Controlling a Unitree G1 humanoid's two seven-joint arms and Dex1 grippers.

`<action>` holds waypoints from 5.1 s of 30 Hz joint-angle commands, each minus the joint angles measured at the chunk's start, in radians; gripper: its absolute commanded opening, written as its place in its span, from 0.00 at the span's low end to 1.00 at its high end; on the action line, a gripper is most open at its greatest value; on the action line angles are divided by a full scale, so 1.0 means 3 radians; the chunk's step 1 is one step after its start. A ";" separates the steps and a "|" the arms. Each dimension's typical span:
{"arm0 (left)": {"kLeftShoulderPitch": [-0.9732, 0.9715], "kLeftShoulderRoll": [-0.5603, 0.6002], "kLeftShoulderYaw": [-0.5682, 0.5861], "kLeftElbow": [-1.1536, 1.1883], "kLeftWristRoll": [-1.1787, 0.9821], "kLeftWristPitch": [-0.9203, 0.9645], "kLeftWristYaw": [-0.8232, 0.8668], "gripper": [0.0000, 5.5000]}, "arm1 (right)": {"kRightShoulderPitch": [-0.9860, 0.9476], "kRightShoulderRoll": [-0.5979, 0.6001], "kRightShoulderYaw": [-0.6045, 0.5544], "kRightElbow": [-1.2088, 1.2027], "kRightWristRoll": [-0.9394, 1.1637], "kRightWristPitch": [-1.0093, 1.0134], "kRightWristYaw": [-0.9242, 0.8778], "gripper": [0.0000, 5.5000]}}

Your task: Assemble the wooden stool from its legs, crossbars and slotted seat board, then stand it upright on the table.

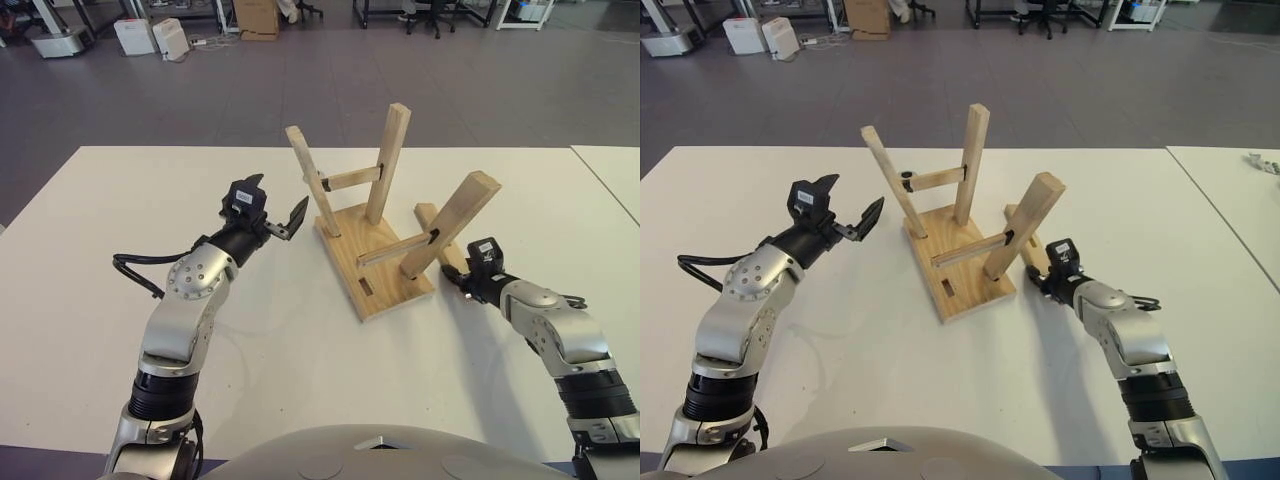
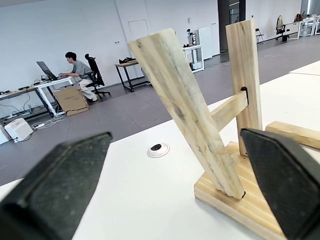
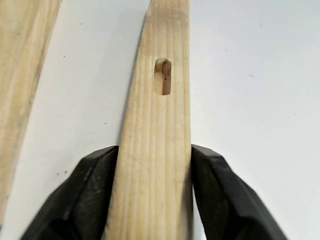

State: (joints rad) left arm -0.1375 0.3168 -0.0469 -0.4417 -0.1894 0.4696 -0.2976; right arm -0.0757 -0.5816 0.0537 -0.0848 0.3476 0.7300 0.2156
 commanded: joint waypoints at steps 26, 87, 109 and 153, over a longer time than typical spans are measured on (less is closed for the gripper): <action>-0.2694 -0.0683 0.1237 0.0562 -0.3719 0.0690 0.1025 0.63 | -0.2221 -0.0096 -0.0168 -0.0770 0.0409 -0.1325 0.1730 0.38; 0.0594 -0.0458 0.0841 -0.0413 -0.2968 0.0333 0.2021 0.18 | 0.0092 -0.0052 0.0658 -0.0210 -0.0877 -0.2073 0.1943 0.57; 0.0858 -0.0619 0.0376 -0.1008 -0.2314 0.0756 0.2949 0.19 | -0.0192 0.0033 0.0939 0.0011 -0.1276 -0.1927 0.2108 0.57; 0.0802 -0.0771 -0.0378 -0.1003 -0.0251 0.0536 0.2128 0.19 | -0.2064 0.0668 0.0236 -0.1874 0.0812 0.0335 -0.0519 0.57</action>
State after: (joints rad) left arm 0.0843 0.0868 -0.1500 -0.7926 -0.3070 0.5774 0.3314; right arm -0.6034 -0.3811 -0.0642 -0.6295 0.7398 0.7618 0.1326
